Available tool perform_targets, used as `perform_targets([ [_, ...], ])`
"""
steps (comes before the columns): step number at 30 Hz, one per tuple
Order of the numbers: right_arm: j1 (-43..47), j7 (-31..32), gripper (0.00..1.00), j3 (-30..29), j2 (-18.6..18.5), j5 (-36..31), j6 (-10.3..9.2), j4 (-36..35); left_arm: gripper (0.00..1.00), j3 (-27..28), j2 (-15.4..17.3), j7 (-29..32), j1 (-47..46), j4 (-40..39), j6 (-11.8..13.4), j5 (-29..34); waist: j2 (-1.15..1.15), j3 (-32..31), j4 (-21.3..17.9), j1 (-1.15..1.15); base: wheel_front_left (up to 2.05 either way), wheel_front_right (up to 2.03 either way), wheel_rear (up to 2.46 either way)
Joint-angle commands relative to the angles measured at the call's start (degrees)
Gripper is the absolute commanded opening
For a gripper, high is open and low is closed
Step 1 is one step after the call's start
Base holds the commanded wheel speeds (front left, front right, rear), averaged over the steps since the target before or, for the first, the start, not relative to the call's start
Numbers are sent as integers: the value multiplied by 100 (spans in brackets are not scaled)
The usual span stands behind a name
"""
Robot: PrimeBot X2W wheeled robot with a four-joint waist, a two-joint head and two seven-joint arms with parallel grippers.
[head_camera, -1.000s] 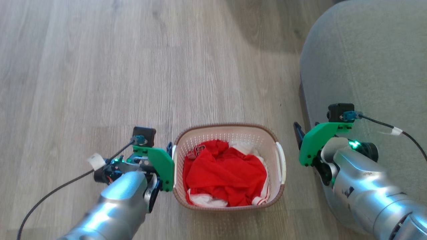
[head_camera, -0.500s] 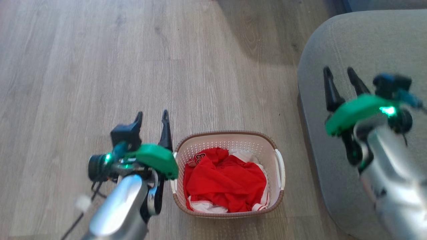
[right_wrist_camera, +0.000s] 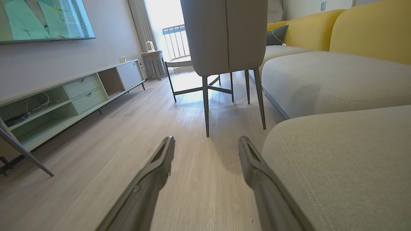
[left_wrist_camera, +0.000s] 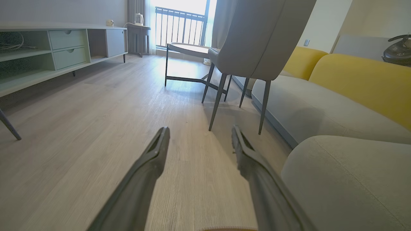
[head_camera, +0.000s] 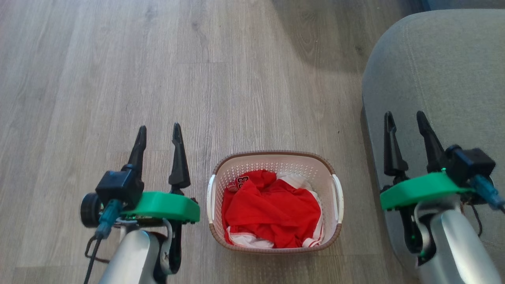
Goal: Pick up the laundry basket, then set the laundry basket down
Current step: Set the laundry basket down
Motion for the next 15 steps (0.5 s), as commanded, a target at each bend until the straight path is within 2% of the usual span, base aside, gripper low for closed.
perform_targets([
  [1,-14,-67,100,108,37,-84,41,-296,100,198,-1,-30,-134,-283,0,43,0,3,0,1,0,0,0],
  [13,749,-67,100,189,175,-348,41,-799,100,60,-3,-30,259,-633,96,362,0,-141,-66,1,0,0,0],
  [15,823,-68,100,198,190,-398,41,-807,100,52,-3,-30,300,-696,232,377,0,-162,-62,1,0,0,0],
])
